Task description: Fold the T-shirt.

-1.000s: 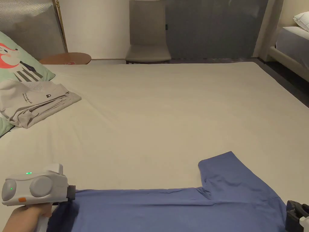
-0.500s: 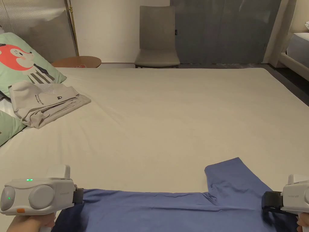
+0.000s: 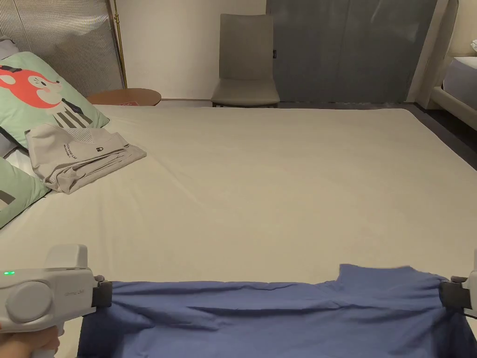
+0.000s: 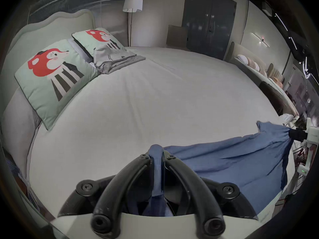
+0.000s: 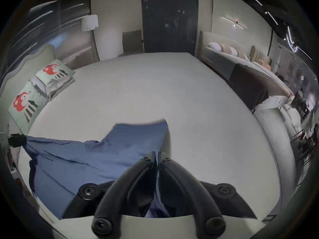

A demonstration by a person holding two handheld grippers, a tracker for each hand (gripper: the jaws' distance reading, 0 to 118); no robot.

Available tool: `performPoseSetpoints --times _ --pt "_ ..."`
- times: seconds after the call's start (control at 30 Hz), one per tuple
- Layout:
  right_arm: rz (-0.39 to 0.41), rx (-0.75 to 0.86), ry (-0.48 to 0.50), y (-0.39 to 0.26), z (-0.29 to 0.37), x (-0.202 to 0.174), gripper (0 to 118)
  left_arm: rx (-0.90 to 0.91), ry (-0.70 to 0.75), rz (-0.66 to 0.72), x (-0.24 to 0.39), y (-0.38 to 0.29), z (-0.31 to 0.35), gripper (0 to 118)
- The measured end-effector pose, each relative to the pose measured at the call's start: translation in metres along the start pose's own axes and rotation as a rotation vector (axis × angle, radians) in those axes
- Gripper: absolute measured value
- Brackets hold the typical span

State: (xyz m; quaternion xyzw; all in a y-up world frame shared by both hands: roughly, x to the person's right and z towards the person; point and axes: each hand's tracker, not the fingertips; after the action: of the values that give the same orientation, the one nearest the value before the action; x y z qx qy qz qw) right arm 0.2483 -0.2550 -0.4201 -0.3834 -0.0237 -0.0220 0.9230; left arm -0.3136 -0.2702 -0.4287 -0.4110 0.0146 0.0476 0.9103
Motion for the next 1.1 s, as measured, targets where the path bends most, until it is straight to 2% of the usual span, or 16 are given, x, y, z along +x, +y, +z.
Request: performPoseSetpoints --times 0.23,0.43,0.53,0.67,0.83,0.87,0.9,0.93,0.97,1.0,1.03,1.07,1.1 --pt "0.003 0.033 0.013 -0.045 0.088 0.008 3 0.035 0.001 0.008 -0.019 -0.05 0.063 2" --pt "0.006 -0.054 0.013 -0.114 0.123 0.008 3 -0.032 0.025 0.014 -0.03 -0.116 0.079 2" --pt "0.062 -0.115 -0.027 -0.15 0.122 0.004 3 -0.068 0.036 0.015 -0.031 -0.147 0.078 2" --pt "0.046 -0.183 -0.05 -0.187 0.099 0.013 3 -0.113 0.044 0.03 -0.037 -0.178 0.067 2" --pt "0.047 -0.195 -0.075 -0.202 0.082 0.014 3 -0.104 0.04 0.092 -0.049 -0.19 0.057 3" --pt "0.045 -0.193 -0.075 -0.204 0.08 0.015 4 -0.097 0.04 0.098 -0.049 -0.19 0.057 6" --pt "0.044 -0.192 -0.078 -0.205 0.08 0.015 9 -0.091 0.046 0.104 -0.048 -0.189 0.058 15" --pt "0.034 -0.184 -0.082 -0.204 0.081 0.015 26 -0.084 0.058 0.105 -0.047 -0.188 0.061 34" --pt "0.023 -0.149 -0.095 -0.204 0.085 0.014 64 -0.076 0.081 0.091 -0.045 -0.186 0.065 65" --pt "0.024 -0.096 -0.117 -0.202 0.09 0.014 88 -0.072 0.093 0.071 -0.043 -0.185 0.07 86" --pt "0.032 -0.031 -0.147 -0.199 0.099 0.01 97 -0.038 0.089 0.058 -0.039 -0.182 0.078 102" --pt "0.03 0.054 -0.164 -0.194 0.109 0.007 94 0.025 0.079 0.053 -0.033 -0.178 0.089 109" --pt "0.025 0.132 -0.165 -0.189 0.117 0.003 95 0.085 0.063 0.046 -0.027 -0.172 0.098 109"
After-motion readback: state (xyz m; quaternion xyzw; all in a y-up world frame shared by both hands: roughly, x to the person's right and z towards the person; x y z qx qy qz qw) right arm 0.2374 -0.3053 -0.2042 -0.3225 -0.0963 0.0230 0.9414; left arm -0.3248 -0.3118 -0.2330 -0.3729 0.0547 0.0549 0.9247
